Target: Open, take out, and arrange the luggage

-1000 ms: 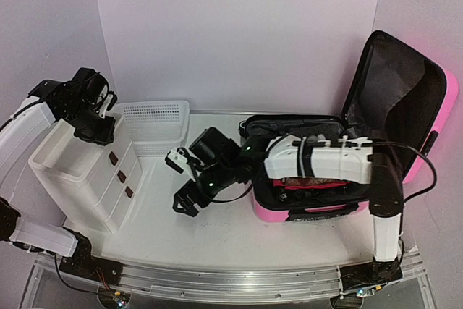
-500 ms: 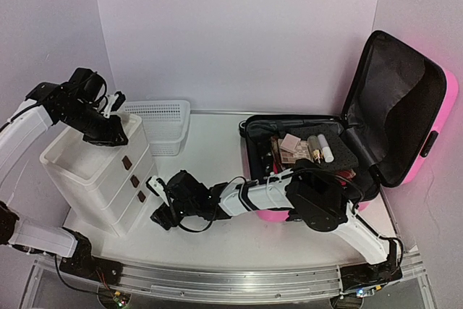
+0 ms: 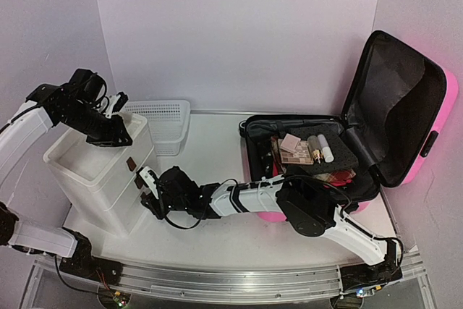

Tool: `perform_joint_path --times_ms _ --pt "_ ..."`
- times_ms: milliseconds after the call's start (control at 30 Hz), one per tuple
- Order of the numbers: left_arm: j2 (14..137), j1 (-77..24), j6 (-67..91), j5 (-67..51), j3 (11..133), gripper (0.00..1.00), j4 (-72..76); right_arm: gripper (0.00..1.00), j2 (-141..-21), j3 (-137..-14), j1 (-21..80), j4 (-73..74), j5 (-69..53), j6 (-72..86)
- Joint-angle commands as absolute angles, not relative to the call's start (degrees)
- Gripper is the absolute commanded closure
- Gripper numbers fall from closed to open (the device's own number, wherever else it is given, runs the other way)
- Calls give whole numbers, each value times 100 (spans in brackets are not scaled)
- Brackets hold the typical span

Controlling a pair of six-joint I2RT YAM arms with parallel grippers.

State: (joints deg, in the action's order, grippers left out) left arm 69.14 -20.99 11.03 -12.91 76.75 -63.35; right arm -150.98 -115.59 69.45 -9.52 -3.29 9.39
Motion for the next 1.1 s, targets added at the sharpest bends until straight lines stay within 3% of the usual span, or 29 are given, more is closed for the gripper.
perform_joint_path --times_ms 0,133,567,700,767,833,867,967,1067 --pt "6997 -2206 1257 -1756 7411 91 -6625 81 -15003 -11710 6970 -1345 -304 990" --pt "6989 -2206 1232 -1659 7354 91 -6609 100 -14604 -11045 6970 -1430 -133 905" --pt "7130 -2206 1087 -1366 7395 89 -6555 100 -12233 -8048 6964 -827 592 402" --pt "7196 -2206 1046 -1306 7444 89 -6561 81 -11730 -7669 6970 -180 808 405" --pt "7227 -2206 1038 -1310 7461 88 -6557 62 -11455 -7626 6970 298 811 441" --pt "7255 -2207 1037 -1305 7466 88 -6552 32 -11078 -7681 6969 960 980 633" --pt "7267 -2206 1031 -1290 7463 88 -6556 25 -10897 -7729 6970 1339 1056 709" --pt "7266 -2206 1037 -1266 7439 88 -6537 11 -10371 -7854 6962 2512 1547 938" --pt "7267 -2206 1028 -1240 7420 87 -6521 4 -9921 -8026 6886 3762 2252 1169"
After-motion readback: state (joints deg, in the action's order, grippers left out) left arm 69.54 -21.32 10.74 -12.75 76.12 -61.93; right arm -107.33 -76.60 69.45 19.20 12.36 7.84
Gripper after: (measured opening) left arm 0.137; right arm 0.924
